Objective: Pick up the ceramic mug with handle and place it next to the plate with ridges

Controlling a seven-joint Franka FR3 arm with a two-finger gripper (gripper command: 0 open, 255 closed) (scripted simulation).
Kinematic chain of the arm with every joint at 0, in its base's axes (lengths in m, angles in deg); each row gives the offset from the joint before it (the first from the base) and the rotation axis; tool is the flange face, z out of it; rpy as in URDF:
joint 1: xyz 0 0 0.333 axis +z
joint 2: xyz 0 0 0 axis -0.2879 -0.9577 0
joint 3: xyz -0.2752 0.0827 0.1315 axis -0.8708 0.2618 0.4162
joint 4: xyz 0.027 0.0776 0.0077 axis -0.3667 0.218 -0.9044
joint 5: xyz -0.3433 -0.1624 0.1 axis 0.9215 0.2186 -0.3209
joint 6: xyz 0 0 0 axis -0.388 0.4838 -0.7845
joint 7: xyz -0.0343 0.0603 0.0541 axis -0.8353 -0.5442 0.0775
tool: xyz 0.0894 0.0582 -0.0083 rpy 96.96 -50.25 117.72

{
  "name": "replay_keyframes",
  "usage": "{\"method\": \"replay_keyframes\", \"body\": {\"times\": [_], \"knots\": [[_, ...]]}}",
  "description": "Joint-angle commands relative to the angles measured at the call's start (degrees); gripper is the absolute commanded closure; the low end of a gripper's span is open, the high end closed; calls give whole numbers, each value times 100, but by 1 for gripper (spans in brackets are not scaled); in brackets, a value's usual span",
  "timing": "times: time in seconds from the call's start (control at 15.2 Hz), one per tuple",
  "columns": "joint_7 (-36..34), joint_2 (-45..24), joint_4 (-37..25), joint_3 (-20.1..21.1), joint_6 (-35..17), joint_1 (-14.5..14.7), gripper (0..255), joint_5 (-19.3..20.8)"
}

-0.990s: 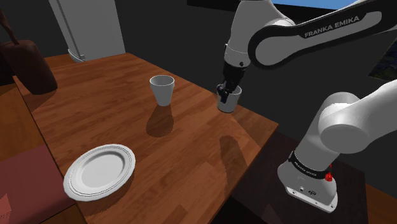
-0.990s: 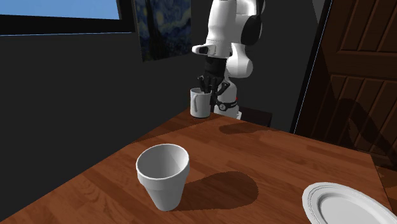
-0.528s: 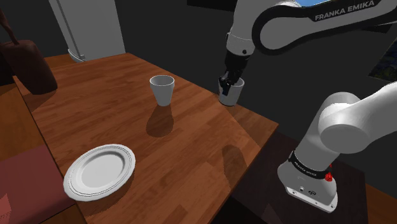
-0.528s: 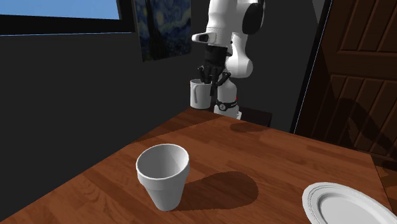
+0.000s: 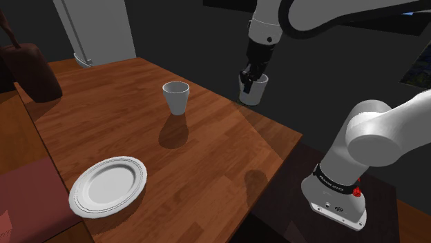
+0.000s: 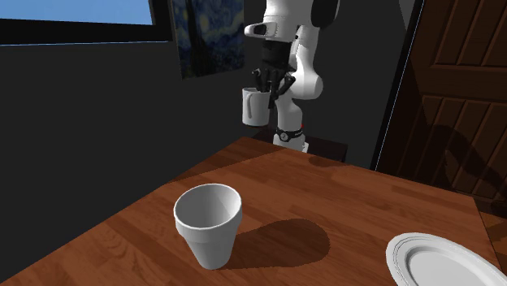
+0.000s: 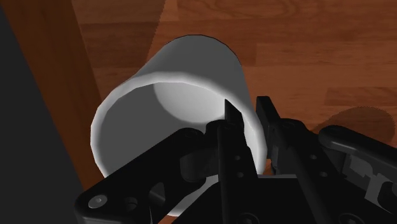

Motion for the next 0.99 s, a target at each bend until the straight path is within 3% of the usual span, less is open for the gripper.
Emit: {"method": "replay_keyframes", "body": {"times": [0.0,0.53,0.92], "knots": [[-1,9,-135,-1,144,1,255,0],[-1150,-644,-748,1009,120,330,255,-363],[-2042,-1382,-1468,1772,109,423,255,-397]]}}
